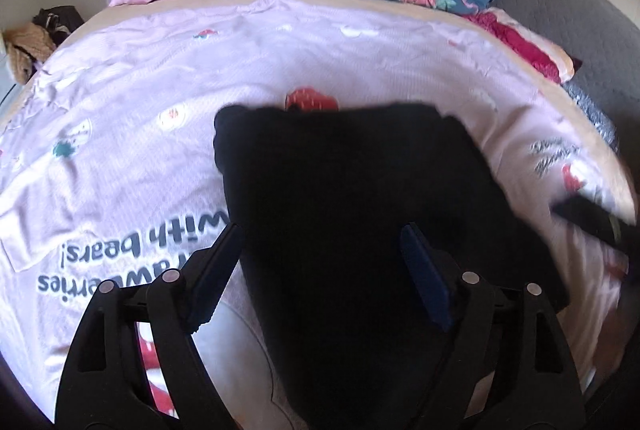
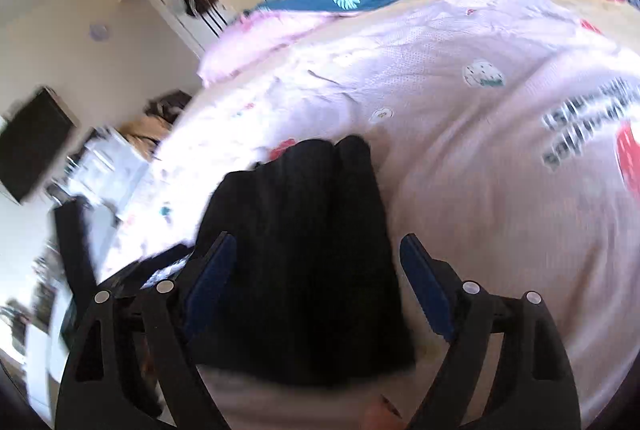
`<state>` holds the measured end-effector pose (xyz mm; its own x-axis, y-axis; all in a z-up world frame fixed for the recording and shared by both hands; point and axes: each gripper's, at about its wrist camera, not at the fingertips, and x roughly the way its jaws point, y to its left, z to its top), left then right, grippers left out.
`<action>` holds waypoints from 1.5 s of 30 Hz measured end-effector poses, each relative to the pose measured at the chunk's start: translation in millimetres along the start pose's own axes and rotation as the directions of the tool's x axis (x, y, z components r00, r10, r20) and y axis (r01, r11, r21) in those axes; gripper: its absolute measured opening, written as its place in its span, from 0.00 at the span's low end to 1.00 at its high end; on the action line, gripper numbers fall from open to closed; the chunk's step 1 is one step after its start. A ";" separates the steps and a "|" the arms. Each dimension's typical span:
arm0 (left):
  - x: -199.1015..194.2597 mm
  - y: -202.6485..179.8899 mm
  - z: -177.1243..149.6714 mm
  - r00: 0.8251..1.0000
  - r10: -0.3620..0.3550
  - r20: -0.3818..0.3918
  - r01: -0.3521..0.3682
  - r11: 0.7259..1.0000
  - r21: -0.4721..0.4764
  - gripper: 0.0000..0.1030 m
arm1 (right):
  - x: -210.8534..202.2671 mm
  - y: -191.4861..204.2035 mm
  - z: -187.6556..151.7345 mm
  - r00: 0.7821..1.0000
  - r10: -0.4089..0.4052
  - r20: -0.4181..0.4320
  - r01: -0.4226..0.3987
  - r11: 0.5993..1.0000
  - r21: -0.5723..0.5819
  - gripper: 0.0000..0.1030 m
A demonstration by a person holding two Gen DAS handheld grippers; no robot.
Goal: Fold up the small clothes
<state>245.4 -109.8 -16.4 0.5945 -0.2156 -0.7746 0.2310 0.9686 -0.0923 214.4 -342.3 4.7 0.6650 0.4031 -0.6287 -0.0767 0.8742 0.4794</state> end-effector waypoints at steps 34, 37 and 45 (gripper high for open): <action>-75.2 -9.2 -53.3 0.994 -0.064 0.089 0.066 0.998 -0.013 0.91 | -65.2 23.7 -56.9 0.959 -0.208 0.190 0.246 0.947 -0.205 0.92; -86.6 -8.4 -68.8 0.993 -0.067 0.094 0.068 0.998 -0.013 0.91 | -82.0 30.7 -74.5 0.952 -0.220 0.212 0.266 0.937 -0.225 0.96; -105.0 2.9 -106.3 0.994 -0.048 0.097 0.052 0.998 -0.031 0.91 | -101.7 42.8 -122.1 0.949 -0.235 0.212 0.290 0.914 -0.284 0.96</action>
<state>101.8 -71.1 -1.8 0.6544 -0.2733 -0.7050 0.2370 0.9596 -0.1519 52.8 -312.8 14.4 0.8062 0.1197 -0.5794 -0.0885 0.9927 0.0819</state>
